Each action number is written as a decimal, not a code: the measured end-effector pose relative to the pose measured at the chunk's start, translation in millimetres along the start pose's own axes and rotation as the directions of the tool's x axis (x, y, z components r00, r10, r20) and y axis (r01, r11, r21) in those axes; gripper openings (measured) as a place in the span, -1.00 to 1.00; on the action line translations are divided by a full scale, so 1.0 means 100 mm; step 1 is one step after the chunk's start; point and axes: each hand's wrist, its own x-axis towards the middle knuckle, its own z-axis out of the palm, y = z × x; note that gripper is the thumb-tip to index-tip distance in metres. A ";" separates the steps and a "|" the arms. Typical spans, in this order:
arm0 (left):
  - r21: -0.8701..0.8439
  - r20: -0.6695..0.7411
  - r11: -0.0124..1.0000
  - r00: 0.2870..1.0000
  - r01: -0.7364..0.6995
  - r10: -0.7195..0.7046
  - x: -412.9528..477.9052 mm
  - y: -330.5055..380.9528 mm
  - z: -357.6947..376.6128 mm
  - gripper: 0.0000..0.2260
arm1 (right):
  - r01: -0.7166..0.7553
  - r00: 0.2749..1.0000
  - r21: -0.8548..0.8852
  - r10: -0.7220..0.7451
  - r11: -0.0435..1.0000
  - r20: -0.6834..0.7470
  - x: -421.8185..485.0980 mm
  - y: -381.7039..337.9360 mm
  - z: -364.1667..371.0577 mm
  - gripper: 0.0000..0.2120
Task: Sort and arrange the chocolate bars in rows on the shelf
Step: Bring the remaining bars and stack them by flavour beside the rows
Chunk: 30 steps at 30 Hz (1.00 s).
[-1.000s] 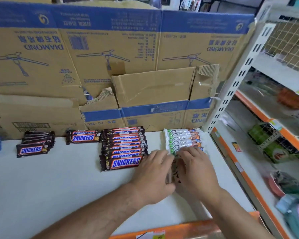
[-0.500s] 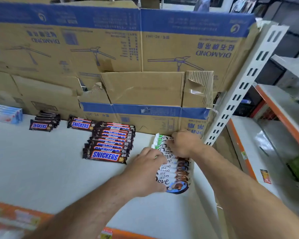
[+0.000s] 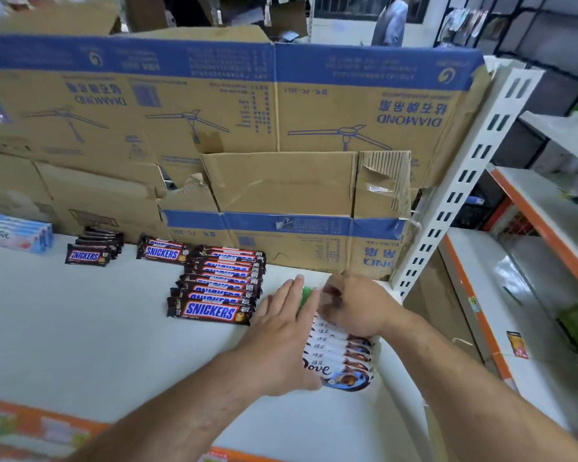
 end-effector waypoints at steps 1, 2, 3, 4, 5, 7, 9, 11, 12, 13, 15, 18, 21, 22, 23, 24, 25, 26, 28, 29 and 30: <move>0.016 0.027 1.000 1.000 -0.008 0.008 0.00 -0.02 0.02 0.16 | 0.024 0.999 0.008 -0.024 1.000 -0.031 -0.09 -0.02 0.07 -0.76; 0.031 0.054 0.999 0.998 -0.018 0.017 0.00 -0.03 0.03 0.19 | 0.037 0.998 0.008 -0.036 0.999 -0.052 -0.16 -0.05 0.13 -0.77; 0.039 0.085 0.999 0.996 -0.032 0.029 0.01 -0.05 0.04 0.21 | 0.047 0.996 0.002 -0.047 0.999 -0.078 -0.23 -0.06 0.19 -0.78; 0.035 0.109 0.998 0.993 -0.049 0.045 0.02 -0.07 0.04 0.22 | 0.054 0.993 -0.006 -0.054 0.999 -0.103 -0.28 -0.07 0.22 -0.79; 0.021 0.125 0.998 0.990 -0.063 0.060 0.03 -0.08 0.03 0.22 | 0.062 0.990 -0.006 -0.063 0.998 -0.128 -0.32 -0.08 0.24 -0.79; -0.025 0.134 0.996 0.987 -0.086 0.088 0.04 -0.09 0.01 0.21 | 0.049 0.988 0.024 -0.045 0.998 -0.148 -0.40 -0.08 0.26 -0.74; -0.063 0.105 0.993 0.989 -0.099 0.105 0.04 -0.09 0.01 0.18 | 0.001 0.981 0.051 0.009 0.999 -0.195 -0.52 -0.08 0.30 -0.56; -0.085 0.071 0.992 0.993 -0.092 0.098 0.06 -0.07 0.02 0.16 | -0.066 0.950 0.111 0.097 0.992 -0.296 -0.67 -0.11 0.37 -0.35; -0.096 0.058 0.992 0.994 -0.086 0.091 0.09 -0.07 0.01 0.16 | -0.093 0.938 0.151 0.137 0.984 -0.318 -0.71 -0.12 0.39 -0.29; -0.106 0.051 0.991 0.995 -0.079 0.085 0.14 -0.07 0.01 0.17 | -0.117 0.935 0.185 0.171 0.976 -0.311 -0.72 -0.12 0.41 -0.24; -0.140 0.066 0.988 0.995 -0.061 0.071 0.25 -0.07 -0.01 0.18 | -0.160 0.939 0.211 0.214 0.964 -0.267 -0.65 -0.12 0.42 -0.19; -0.234 0.144 0.972 0.988 -0.017 0.052 0.34 -0.14 -0.04 0.22 | -0.188 0.935 0.202 0.238 0.961 -0.262 -0.52 -0.08 0.40 -0.18; -0.306 0.206 0.951 0.978 0.052 0.013 0.34 -0.26 -0.07 0.27 | -0.188 0.932 0.167 0.230 0.968 -0.282 -0.50 -0.06 0.40 -0.19; -0.326 0.224 0.942 0.975 0.077 -0.002 0.33 -0.29 -0.08 0.28 | -0.188 0.931 0.164 0.229 0.968 -0.285 -0.49 -0.06 0.41 -0.20; -0.344 0.235 0.934 0.972 0.098 -0.016 0.32 -0.31 -0.08 0.30 | -0.188 0.929 0.165 0.229 0.968 -0.289 -0.49 -0.06 0.41 -0.20; -0.359 0.240 0.926 0.970 0.118 -0.031 0.31 -0.31 -0.08 0.31 | -0.189 0.928 0.171 0.233 0.967 -0.291 -0.49 -0.06 0.42 -0.19; -0.369 0.241 0.920 0.970 0.135 -0.046 0.30 -0.30 -0.08 0.32 | -0.195 0.926 0.187 0.244 0.963 -0.289 -0.49 -0.06 0.42 -0.18; -0.375 0.242 0.915 0.968 0.150 -0.059 0.30 -0.29 -0.07 0.33 | -0.202 0.924 0.217 0.259 0.955 -0.283 -0.50 -0.05 0.41 -0.16; -0.381 0.247 0.910 0.966 0.164 -0.071 0.29 -0.28 -0.08 0.31 | -0.206 0.916 0.298 0.291 0.932 -0.276 -0.51 -0.02 0.40 -0.12; -0.384 0.250 0.909 0.966 0.166 -0.071 0.29 -0.27 -0.08 0.30 | -0.206 0.912 0.331 0.303 0.921 -0.277 -0.51 -0.01 0.40 -0.11; -0.388 0.251 0.907 0.966 0.165 -0.068 0.30 -0.27 -0.09 0.29 | -0.207 0.907 0.354 0.314 0.912 -0.281 -0.51 0.01 0.40 -0.11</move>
